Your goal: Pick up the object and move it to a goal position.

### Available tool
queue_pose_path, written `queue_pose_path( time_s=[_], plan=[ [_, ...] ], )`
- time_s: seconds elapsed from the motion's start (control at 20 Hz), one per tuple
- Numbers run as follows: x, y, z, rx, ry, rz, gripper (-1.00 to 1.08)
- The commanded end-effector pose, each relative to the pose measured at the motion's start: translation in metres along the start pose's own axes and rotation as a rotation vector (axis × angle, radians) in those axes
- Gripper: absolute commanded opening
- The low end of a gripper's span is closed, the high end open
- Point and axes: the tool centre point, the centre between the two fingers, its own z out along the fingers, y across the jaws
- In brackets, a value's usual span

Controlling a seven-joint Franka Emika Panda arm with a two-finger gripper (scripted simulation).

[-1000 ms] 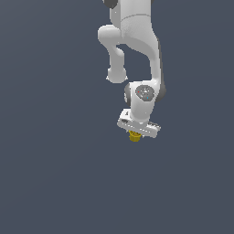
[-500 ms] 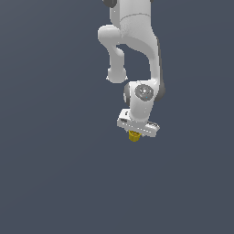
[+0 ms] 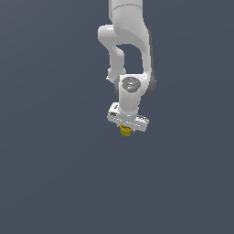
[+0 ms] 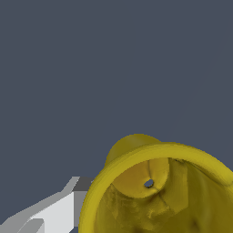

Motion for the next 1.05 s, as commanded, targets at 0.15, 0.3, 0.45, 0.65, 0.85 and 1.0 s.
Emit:
queue_pose_path(
  time_s=[0.15,0.3,0.45,0.65,0.85,1.0],
  plan=[
    [-0.003,0.056,-0.020,0.001,0.001,0.002,-1.00],
    [-0.005,0.087,-0.031,0.001,0.001,0.002,-1.00],
    [-0.006,0.113,-0.040,0.001,0.001,0.002,-1.00],
    [-0.006,0.139,-0.050,0.001,0.001,0.002,-1.00],
    [-0.006,0.153,-0.055,0.001,0.001,0.002,-1.00],
    [-0.005,0.157,-0.056,0.001,0.001,0.002,-1.00]
  ],
)
